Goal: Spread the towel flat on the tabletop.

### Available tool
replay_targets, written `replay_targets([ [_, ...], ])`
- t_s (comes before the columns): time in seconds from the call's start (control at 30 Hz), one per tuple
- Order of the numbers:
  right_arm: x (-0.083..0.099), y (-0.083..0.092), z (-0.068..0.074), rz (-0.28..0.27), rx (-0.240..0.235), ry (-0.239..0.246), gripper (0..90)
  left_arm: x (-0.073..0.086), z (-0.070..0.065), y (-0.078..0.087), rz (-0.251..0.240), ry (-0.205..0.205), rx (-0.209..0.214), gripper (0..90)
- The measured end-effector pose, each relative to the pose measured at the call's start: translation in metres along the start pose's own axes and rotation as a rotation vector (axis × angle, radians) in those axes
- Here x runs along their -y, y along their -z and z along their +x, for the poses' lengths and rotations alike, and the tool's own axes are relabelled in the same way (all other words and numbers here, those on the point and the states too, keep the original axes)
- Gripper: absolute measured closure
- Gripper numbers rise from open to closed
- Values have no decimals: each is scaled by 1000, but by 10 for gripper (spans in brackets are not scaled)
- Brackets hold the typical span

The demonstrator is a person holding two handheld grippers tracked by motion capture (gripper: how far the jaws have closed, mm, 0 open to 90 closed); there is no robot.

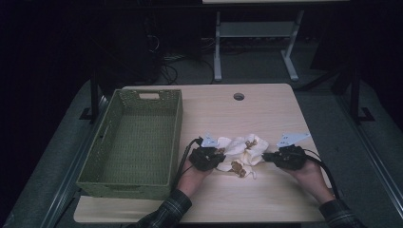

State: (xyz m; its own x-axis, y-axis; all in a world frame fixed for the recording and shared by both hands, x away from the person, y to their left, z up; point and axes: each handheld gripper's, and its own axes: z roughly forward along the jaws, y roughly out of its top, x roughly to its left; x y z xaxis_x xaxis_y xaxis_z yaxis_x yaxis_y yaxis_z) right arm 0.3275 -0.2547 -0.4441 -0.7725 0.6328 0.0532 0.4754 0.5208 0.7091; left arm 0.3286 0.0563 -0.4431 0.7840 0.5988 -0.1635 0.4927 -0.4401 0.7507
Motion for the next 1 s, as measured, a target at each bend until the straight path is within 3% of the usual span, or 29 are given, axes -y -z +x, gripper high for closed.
replay_targets([
  [0.23, -3, 17, -14, -63, 56, -20, 859, -1, 0, 4, -26, 15, 18, 875],
  [0.53, -6, 37, -43, -137, 136, -52, 866, -5, 1, 9, -81, 46, 28, 877],
  [0.87, -15, 51, -69, -210, 213, -94, 872, -9, 3, 15, -134, 73, 11, 878],
  [1.0, -23, 44, -78, -199, 208, -98, 871, -9, 5, 9, -106, 73, -28, 876],
])
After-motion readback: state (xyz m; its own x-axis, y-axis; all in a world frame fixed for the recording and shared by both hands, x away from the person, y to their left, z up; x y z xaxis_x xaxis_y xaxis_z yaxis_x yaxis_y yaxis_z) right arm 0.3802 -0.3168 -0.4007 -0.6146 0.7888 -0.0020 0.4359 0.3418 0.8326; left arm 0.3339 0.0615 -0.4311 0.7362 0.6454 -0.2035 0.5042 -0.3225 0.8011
